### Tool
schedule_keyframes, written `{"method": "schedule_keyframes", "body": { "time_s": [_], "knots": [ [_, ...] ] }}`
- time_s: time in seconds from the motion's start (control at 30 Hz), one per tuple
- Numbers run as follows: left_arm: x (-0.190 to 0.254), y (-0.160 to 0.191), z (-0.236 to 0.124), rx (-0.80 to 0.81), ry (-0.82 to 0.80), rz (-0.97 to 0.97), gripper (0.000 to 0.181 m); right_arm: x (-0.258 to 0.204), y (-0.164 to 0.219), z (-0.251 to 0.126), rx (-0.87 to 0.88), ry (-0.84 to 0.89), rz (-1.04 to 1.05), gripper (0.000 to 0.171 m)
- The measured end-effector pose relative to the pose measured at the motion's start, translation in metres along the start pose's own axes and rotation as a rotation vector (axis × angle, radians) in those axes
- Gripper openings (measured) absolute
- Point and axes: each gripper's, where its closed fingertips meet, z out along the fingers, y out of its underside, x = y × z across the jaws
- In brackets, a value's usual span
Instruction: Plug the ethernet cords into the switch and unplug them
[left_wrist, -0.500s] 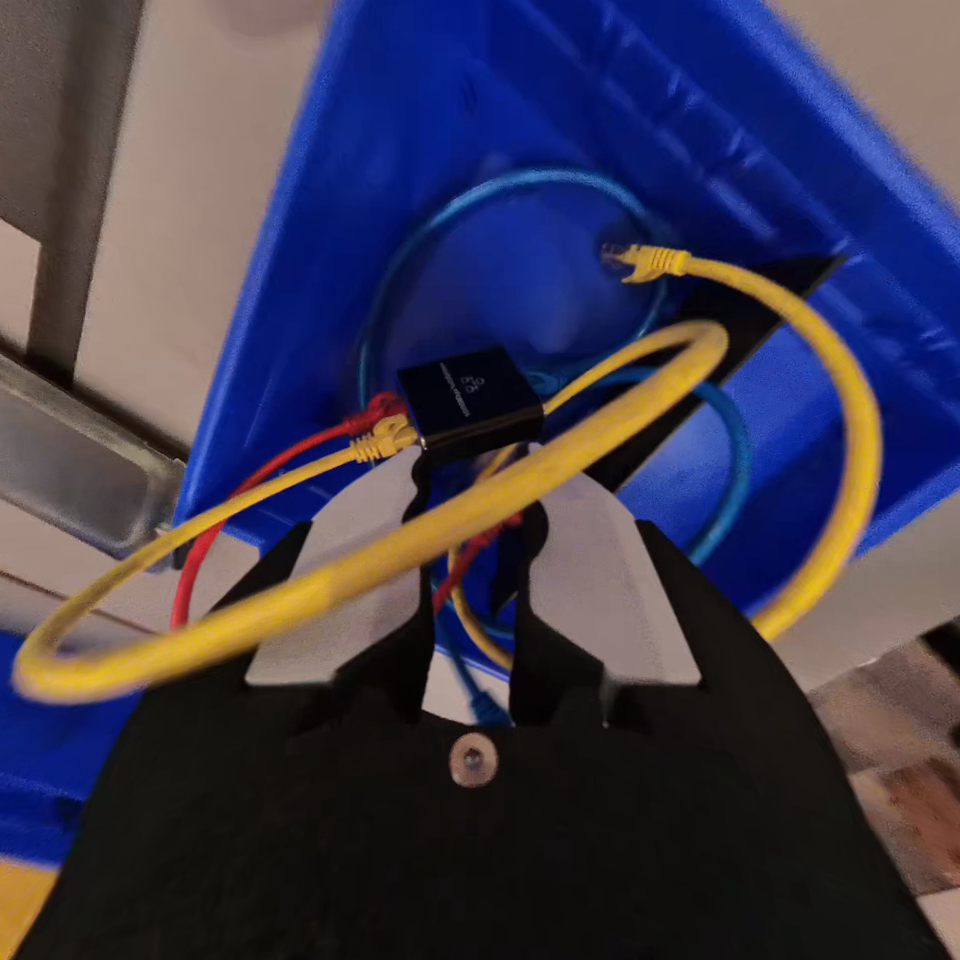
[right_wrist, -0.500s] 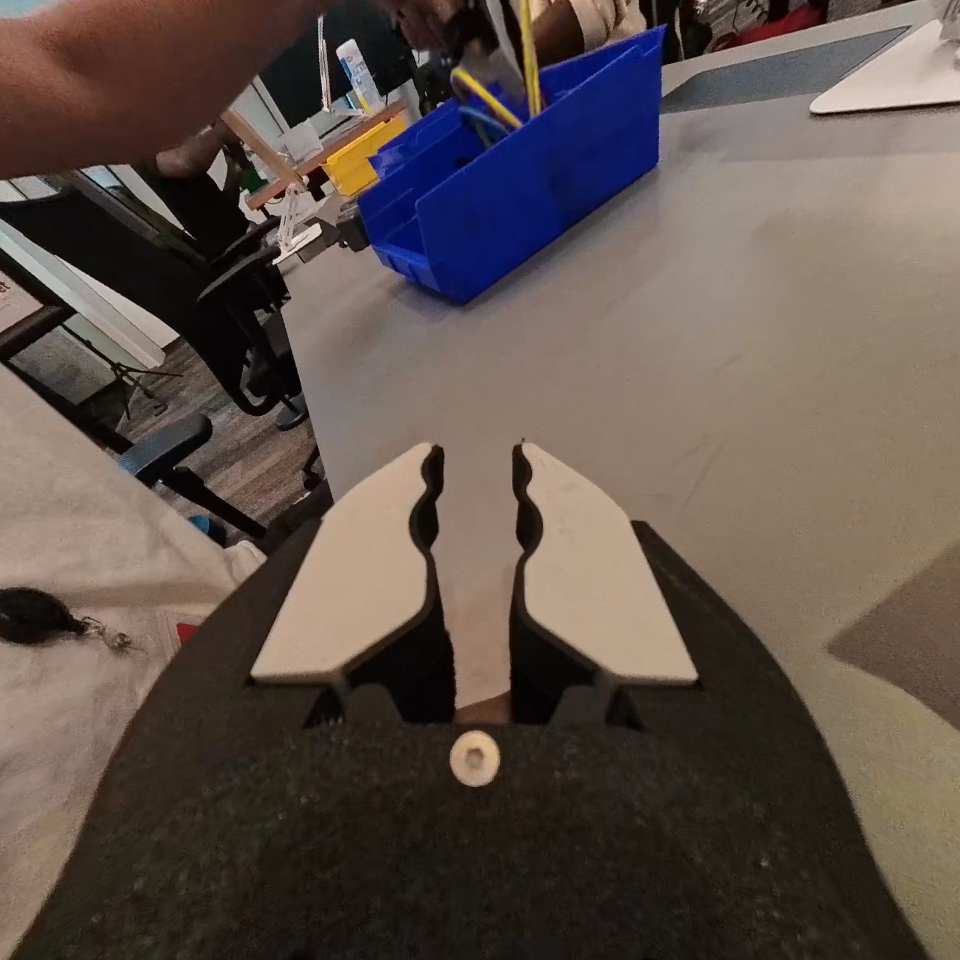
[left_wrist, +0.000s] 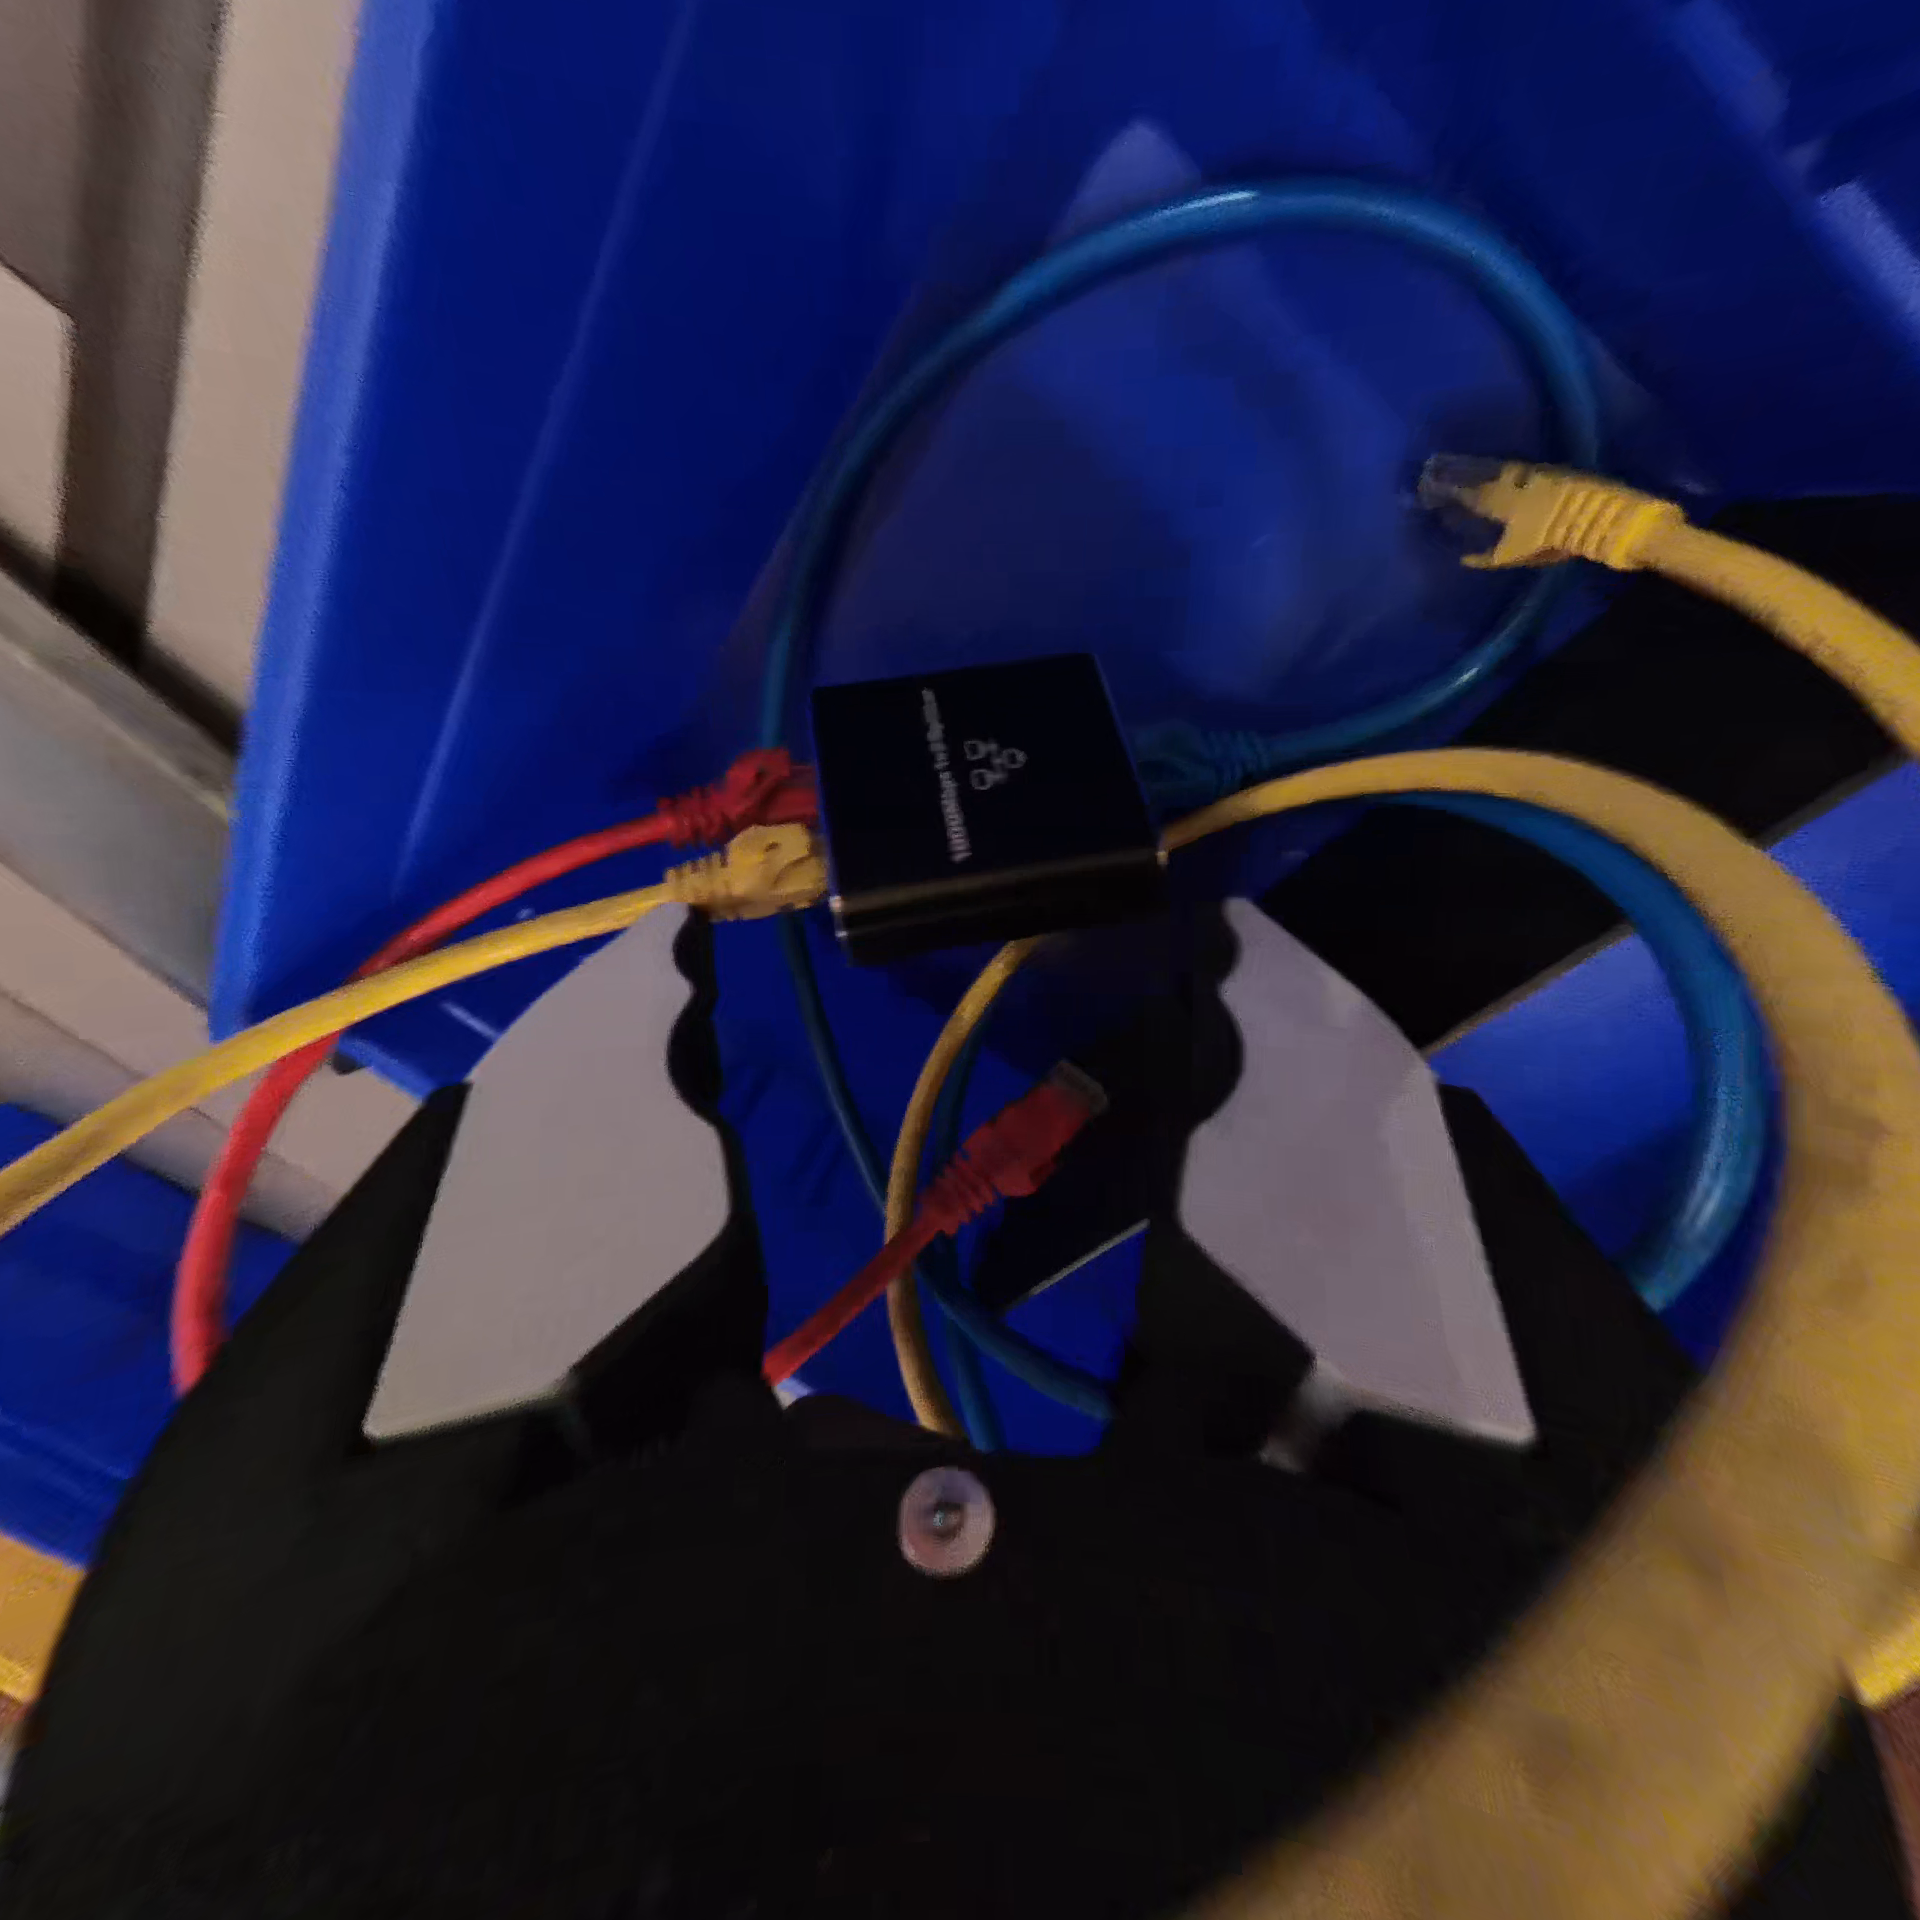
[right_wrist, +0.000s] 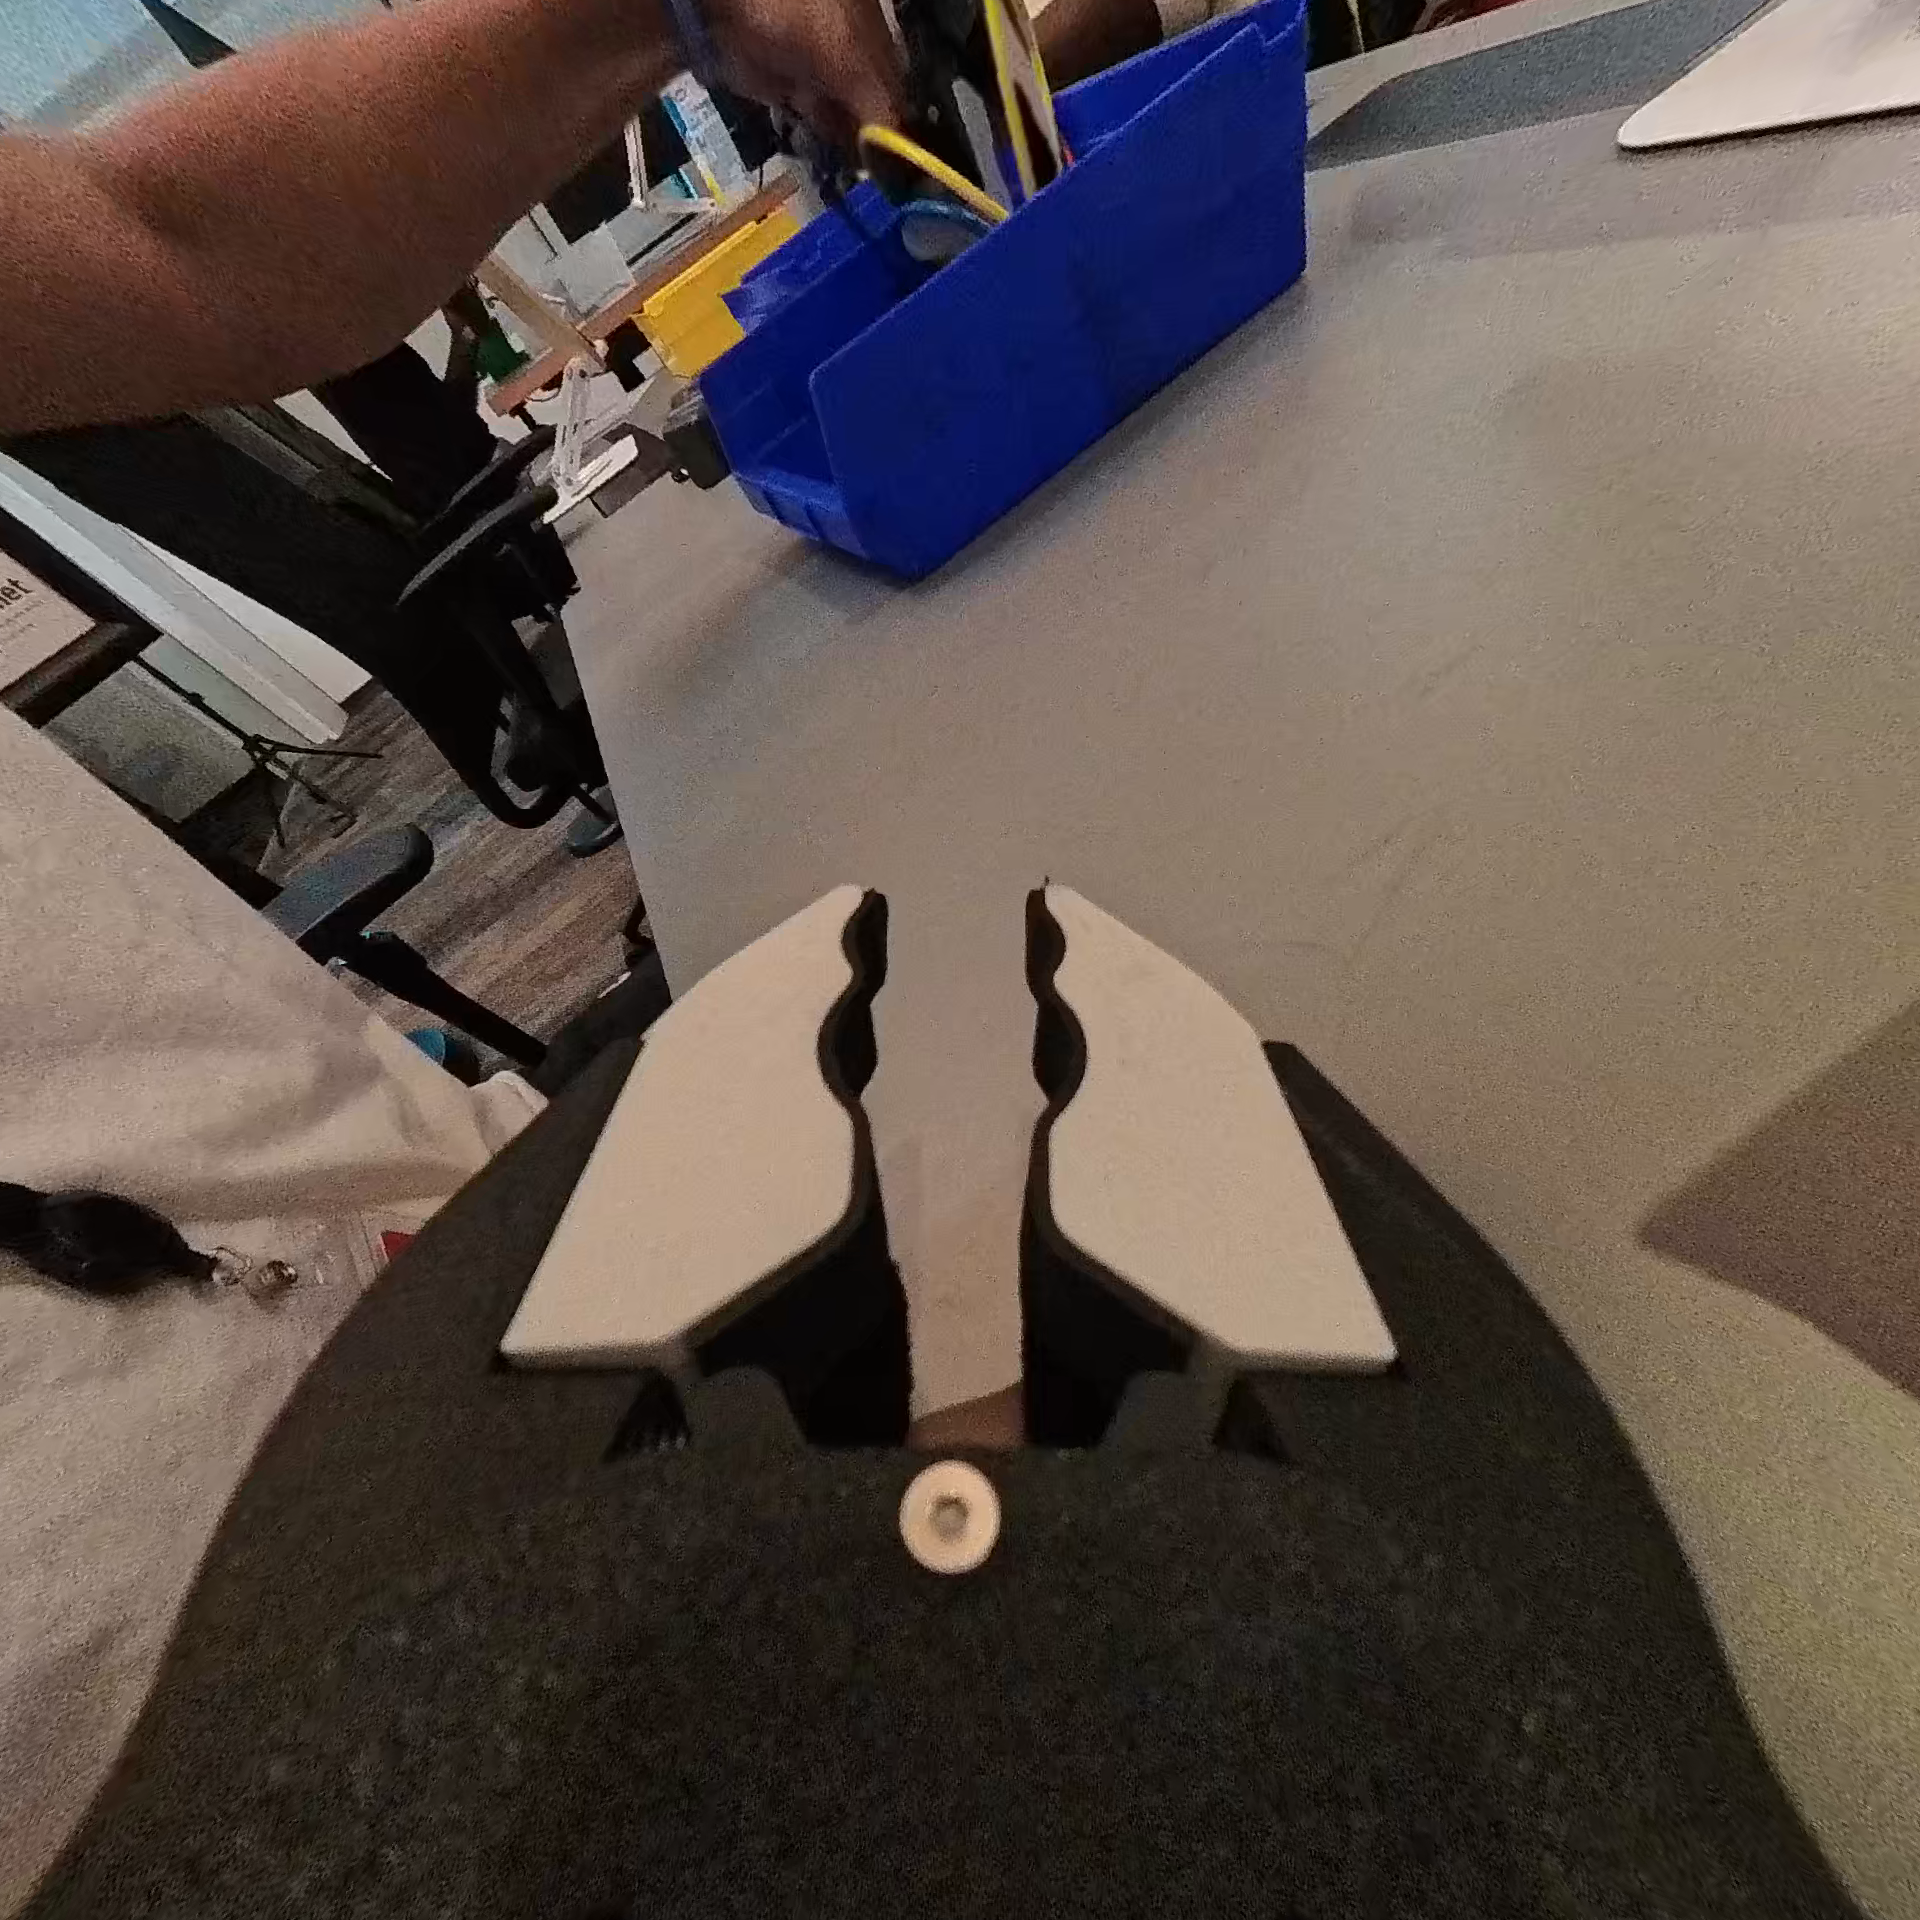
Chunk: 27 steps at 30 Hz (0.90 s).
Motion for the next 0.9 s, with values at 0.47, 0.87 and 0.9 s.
{"method": "schedule_keyframes", "body": {
  "time_s": [0.47, 0.87, 0.9],
  "knots": [
    [-0.004, -0.007, 0.009, -0.029, -0.198, -0.089, 0.062, -0.010, 0.013, 0.008, -0.073, -0.022, -0.017, 0.027],
    [-0.023, -0.033, -0.130, 0.277, -0.775, 0.115, 0.061, -0.005, -0.003, -0.001, 0.012, -0.012, 0.032, 0.027],
    [-0.021, -0.038, -0.155, 0.310, -0.844, 0.139, 0.061, -0.006, -0.005, -0.001, 0.021, -0.012, 0.035, 0.027]
  ]
}}
